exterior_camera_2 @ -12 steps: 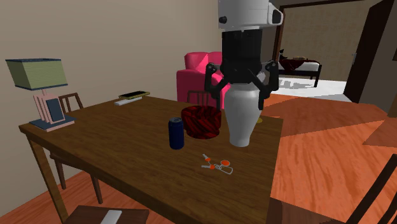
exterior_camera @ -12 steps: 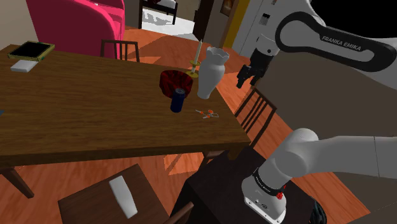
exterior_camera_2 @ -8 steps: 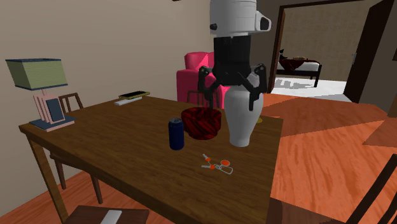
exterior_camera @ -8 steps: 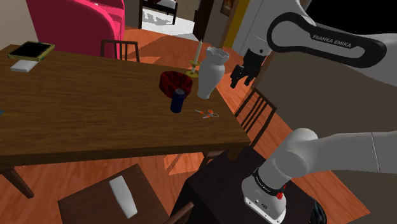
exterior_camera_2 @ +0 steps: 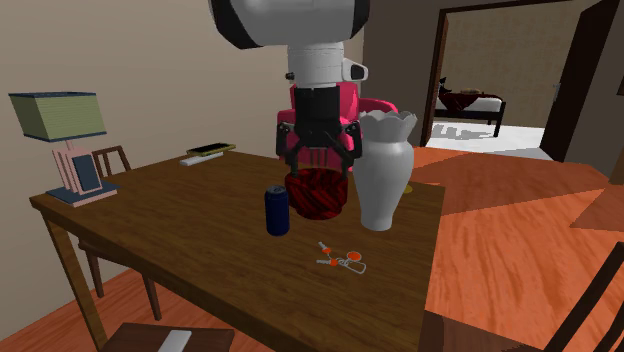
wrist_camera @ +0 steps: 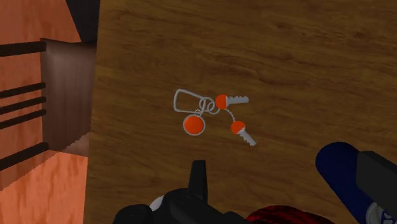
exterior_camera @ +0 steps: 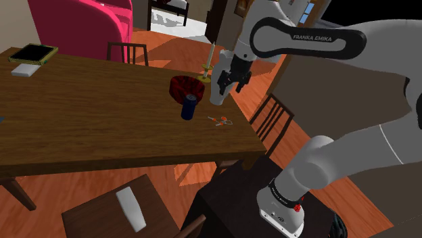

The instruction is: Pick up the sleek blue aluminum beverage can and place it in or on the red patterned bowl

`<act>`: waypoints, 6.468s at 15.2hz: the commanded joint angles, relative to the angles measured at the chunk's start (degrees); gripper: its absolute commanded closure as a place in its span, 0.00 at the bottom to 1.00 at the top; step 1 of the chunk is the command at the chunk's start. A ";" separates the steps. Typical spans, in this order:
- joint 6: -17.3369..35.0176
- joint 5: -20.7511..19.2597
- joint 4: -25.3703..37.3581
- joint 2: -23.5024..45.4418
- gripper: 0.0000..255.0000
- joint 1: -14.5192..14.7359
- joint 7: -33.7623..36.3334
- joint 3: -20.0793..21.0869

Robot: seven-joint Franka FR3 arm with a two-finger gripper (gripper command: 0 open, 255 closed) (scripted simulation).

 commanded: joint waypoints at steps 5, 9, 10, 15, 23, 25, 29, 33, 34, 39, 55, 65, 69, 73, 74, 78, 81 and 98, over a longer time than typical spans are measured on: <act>4.92 1.42 6.40 12.25 0.00 1.27 5.08 3.15; 6.90 1.53 12.39 20.78 0.00 2.10 8.39 4.91; 7.24 1.47 14.06 22.94 0.00 2.32 9.20 5.30; 9.96 1.16 15.64 27.49 0.00 2.79 10.72 5.90; 13.39 0.94 13.42 28.71 0.00 2.81 10.88 5.93; 13.39 0.94 13.42 28.71 0.00 2.81 10.88 5.93; 13.37 0.94 13.43 28.71 1.00 2.81 10.88 5.93; 13.35 0.94 13.49 28.74 1.00 2.81 10.88 5.93; 13.37 0.94 13.47 28.74 1.00 2.81 10.87 5.93; 11.89 1.05 14.34 28.13 1.00 2.80 10.80 5.92; -0.16 1.50 23.61 25.31 1.00 2.72 10.43 5.80; -7.84 1.51 31.13 25.15 1.00 2.69 10.40 5.76; -10.98 1.46 34.56 25.45 1.00 2.69 10.43 5.77; -13.11 0.74 41.74 30.53 1.00 1.43 7.94 4.47; -13.86 0.54 44.29 32.34 1.00 1.02 7.13 4.08; -17.63 -0.13 56.10 40.39 1.00 -0.55 4.00 2.67; -21.73 -0.53 67.62 47.81 1.00 -1.65 1.77 1.80; -10.94 -0.44 57.79 48.76 1.00 -2.83 0.44 1.33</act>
